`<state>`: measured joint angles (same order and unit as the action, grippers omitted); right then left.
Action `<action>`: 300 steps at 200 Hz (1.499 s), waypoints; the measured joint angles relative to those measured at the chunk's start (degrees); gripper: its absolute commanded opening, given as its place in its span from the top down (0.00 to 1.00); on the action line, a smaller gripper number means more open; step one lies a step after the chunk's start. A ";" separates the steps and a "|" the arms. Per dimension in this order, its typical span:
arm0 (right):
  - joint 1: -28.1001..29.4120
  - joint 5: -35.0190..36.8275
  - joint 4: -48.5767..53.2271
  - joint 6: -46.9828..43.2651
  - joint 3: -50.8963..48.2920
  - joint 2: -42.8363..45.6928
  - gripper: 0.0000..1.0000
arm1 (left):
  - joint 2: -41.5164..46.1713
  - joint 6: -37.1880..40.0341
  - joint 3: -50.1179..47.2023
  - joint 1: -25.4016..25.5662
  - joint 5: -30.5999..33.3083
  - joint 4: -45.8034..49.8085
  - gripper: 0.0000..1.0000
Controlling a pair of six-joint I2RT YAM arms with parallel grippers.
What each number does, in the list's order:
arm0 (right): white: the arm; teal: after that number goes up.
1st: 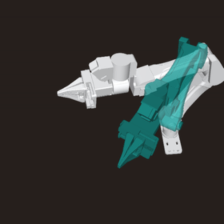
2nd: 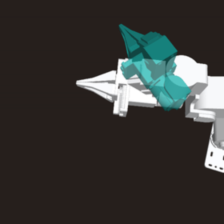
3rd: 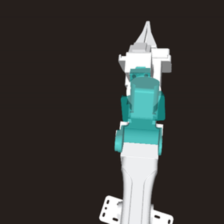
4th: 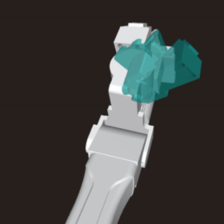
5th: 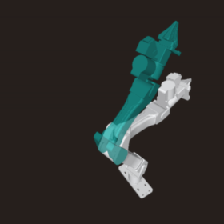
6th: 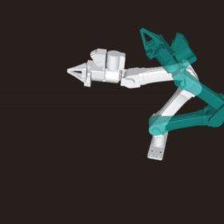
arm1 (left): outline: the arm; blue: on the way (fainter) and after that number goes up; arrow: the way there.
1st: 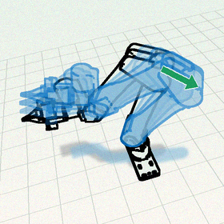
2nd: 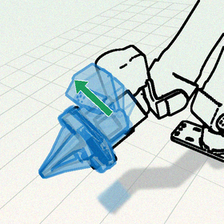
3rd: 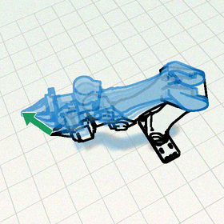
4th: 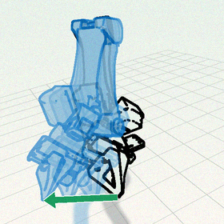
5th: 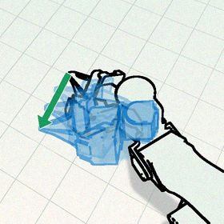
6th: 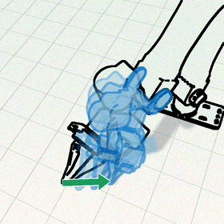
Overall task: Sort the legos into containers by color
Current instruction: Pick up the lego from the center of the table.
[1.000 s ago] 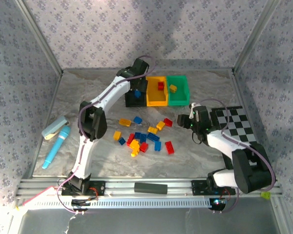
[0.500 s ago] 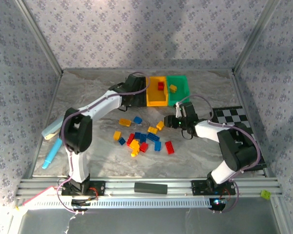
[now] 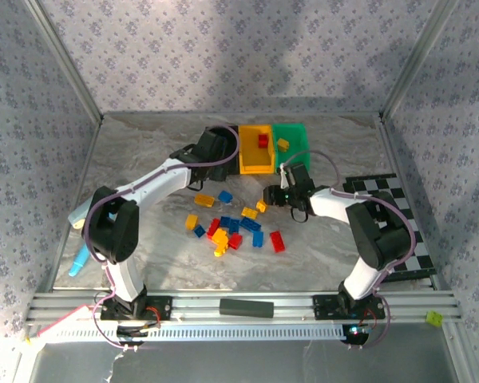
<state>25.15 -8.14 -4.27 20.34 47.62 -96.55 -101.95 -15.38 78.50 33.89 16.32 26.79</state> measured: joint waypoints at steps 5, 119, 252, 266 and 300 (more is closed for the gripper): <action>-0.11 0.26 0.26 -0.04 0.00 0.00 0.42 | 0.00 0.17 -0.20 0.00 0.02 0.04 0.27; -5.79 -1.11 1.05 -0.85 0.68 -1.95 0.50 | 1.49 2.03 -3.96 -0.13 0.90 -0.09 0.27; 4.39 0.04 7.37 -9.49 9.38 -3.08 0.90 | 14.12 3.76 -21.44 -4.96 -0.66 -6.32 0.28; 4.39 0.66 9.64 -9.73 14.36 -3.10 0.90 | 14.16 3.76 -23.74 -5.44 -1.44 -7.82 0.28; 4.17 3.23 13.20 -10.62 30.10 -7.19 0.80 | 14.73 3.58 -27.43 -5.40 -3.15 -10.64 0.28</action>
<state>29.32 -4.91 8.93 9.72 77.71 -103.74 -87.22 -11.79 51.07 28.49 13.17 16.14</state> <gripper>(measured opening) 0.131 0.724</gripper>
